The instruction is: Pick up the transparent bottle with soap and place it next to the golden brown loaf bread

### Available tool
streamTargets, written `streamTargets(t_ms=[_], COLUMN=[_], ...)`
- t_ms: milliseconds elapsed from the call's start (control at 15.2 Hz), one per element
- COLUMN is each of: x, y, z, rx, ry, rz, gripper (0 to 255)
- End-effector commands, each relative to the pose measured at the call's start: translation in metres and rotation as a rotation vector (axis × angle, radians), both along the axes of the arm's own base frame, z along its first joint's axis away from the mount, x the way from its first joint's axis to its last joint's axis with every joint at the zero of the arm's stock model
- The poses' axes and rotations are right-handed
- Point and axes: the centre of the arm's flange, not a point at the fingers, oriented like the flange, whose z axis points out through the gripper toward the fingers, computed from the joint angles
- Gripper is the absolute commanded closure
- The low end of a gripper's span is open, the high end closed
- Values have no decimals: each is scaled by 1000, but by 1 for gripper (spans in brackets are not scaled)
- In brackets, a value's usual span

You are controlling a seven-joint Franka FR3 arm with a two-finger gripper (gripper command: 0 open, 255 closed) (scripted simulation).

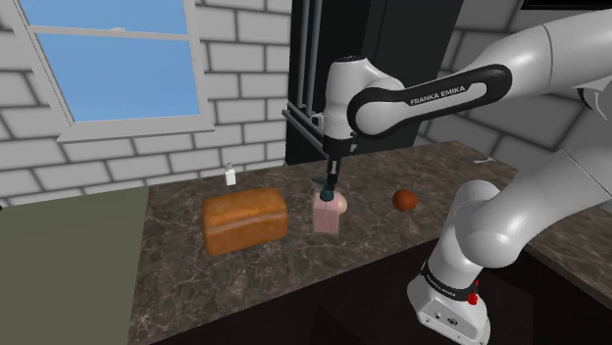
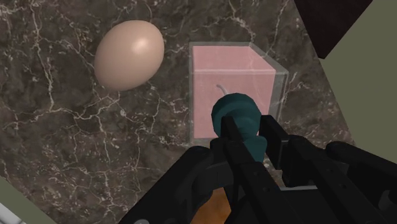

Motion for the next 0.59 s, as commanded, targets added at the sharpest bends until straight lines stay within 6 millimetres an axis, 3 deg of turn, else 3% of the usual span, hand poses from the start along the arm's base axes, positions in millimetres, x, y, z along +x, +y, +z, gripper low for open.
streamTargets(t_ms=[0,330,528], x=[0,0,0], y=[1,1,1], z=[-11,-38,-40], rx=[0,0,0], ry=[-1,-1,-1], rz=[0,0,0], gripper=[255,255,255])
